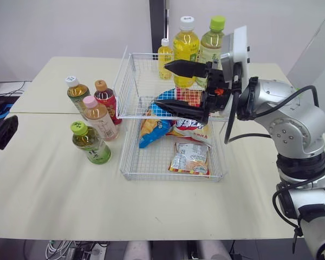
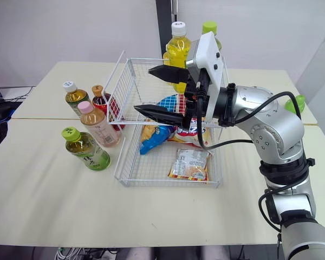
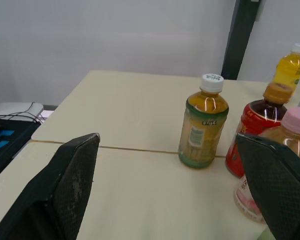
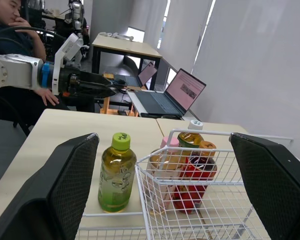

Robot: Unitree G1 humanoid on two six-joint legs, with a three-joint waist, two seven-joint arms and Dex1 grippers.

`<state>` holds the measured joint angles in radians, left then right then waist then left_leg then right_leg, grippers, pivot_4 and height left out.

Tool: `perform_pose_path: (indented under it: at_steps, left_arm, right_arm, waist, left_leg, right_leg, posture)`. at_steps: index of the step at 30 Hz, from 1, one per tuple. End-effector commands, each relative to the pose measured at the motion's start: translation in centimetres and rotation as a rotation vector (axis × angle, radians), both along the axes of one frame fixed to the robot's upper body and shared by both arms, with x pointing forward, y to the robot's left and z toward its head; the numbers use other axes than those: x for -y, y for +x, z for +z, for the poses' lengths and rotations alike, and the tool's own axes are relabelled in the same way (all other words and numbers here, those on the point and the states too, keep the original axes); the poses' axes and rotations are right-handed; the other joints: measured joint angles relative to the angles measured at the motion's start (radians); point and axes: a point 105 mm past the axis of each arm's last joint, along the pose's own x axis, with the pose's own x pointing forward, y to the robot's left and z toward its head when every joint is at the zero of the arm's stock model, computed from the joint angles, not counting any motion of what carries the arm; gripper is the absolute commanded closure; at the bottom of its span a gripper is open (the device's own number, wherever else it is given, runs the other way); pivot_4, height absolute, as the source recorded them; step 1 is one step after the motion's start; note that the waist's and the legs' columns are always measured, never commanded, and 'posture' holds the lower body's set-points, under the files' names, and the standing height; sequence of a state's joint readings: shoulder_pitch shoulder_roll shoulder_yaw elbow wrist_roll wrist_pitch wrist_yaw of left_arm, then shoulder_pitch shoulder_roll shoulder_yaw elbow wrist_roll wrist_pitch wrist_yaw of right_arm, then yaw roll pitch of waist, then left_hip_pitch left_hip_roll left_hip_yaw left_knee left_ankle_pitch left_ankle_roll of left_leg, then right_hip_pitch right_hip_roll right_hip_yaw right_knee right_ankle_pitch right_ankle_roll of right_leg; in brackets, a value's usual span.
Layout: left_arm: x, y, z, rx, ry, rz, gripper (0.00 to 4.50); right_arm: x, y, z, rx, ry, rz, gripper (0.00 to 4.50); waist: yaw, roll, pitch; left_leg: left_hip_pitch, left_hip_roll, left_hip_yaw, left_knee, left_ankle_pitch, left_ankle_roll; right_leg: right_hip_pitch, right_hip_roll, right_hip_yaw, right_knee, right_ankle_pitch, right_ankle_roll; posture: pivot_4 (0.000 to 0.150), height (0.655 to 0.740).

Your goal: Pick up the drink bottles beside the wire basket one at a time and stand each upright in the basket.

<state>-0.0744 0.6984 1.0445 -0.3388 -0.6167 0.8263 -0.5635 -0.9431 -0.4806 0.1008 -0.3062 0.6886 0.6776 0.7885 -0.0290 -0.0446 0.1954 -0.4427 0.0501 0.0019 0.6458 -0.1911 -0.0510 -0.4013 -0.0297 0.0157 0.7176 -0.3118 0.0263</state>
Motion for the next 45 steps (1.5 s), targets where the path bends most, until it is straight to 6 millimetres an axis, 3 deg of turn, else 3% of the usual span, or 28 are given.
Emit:
perform_pose_path:
  at_steps: [1, 4, 16, 24, 29, 40, 45]
  left_arm:
    - [0.6, 1.4, 1.3, 0.047, 0.031, -0.022, 0.02]
    - [1.5, 4.1, 1.3, 0.042, 0.043, -0.066, 0.02]
    - [3.8, 14.9, 1.7, 0.03, 0.096, -0.135, 0.02]
    - [4.5, 18.6, 0.9, 0.0, 0.109, -0.139, 0.02]
    - [4.8, 19.5, 0.9, -0.009, 0.12, -0.153, 0.02]
    - [4.2, 19.6, 0.6, -0.021, 0.113, -0.144, 3.13]
    - [2.9, 18.8, 1.6, 0.003, 0.116, -0.12, 3.14]
  right_arm:
    - [0.5, -0.4, 1.3, 0.053, 0.024, -0.006, 0.0]
    - [0.7, -0.5, 1.3, 0.059, 0.022, -0.02, 0.0]
    - [2.3, -0.9, 2.0, 0.093, 0.025, -0.137, 0.0]
    - [3.0, -1.2, 2.3, 0.102, 0.02, -0.19, 0.0]
    - [3.2, -1.5, 2.6, 0.104, 0.021, -0.205, 0.0]
    - [3.2, -1.6, 2.7, 0.106, 0.018, -0.22, 0.0]
    - [3.2, -1.6, 2.7, 0.107, 0.024, -0.226, 0.0]
  waist:
    - [0.002, 0.0, 0.0]
    - [0.006, -0.001, -0.001]
    - [0.0, -0.001, -0.001]
    - [-0.001, -0.001, -0.001]
    - [-0.002, -0.001, -0.001]
    - [-0.002, -0.001, -0.001]
    - [-0.003, -0.001, -0.001]
  left_leg:
    - [0.001, 0.0, 0.0, 0.0, 0.0, 0.0]
    - [0.011, -0.001, -0.001, -0.001, 0.0, 0.0]
    - [0.01, -0.001, 0.0, -0.002, 0.0, 0.0]
    - [0.01, -0.001, 0.0, -0.002, 0.0, 0.0]
    - [0.009, -0.001, 0.001, -0.003, 0.0, 0.0]
    - [0.009, -0.001, 0.001, -0.003, 0.0, 0.0]
    - [0.009, -0.001, 0.0, -0.003, 0.0, 0.0]
  right_leg:
    - [0.002, 0.0, 0.0, 0.0, 0.0, 0.0]
    - [0.014, 0.0, -0.001, -0.004, 0.0, -0.001]
    - [0.012, 0.001, -0.001, -0.005, 0.0, 0.0]
    - [0.012, 0.001, -0.001, -0.005, 0.0, 0.0]
    - [0.012, 0.001, -0.001, -0.005, 0.0, 0.0]
    - [0.012, 0.001, -0.001, -0.006, 0.0, 0.0]
    - [0.012, 0.001, -0.001, -0.006, 0.0, 0.0]
  posture:
    - [0.15, 0.74]
    - [0.15, 0.74]
    - [0.15, 0.74]
    - [0.15, 0.74]
    - [0.15, 0.74]
    - [0.15, 0.74]
    - [0.15, 0.74]
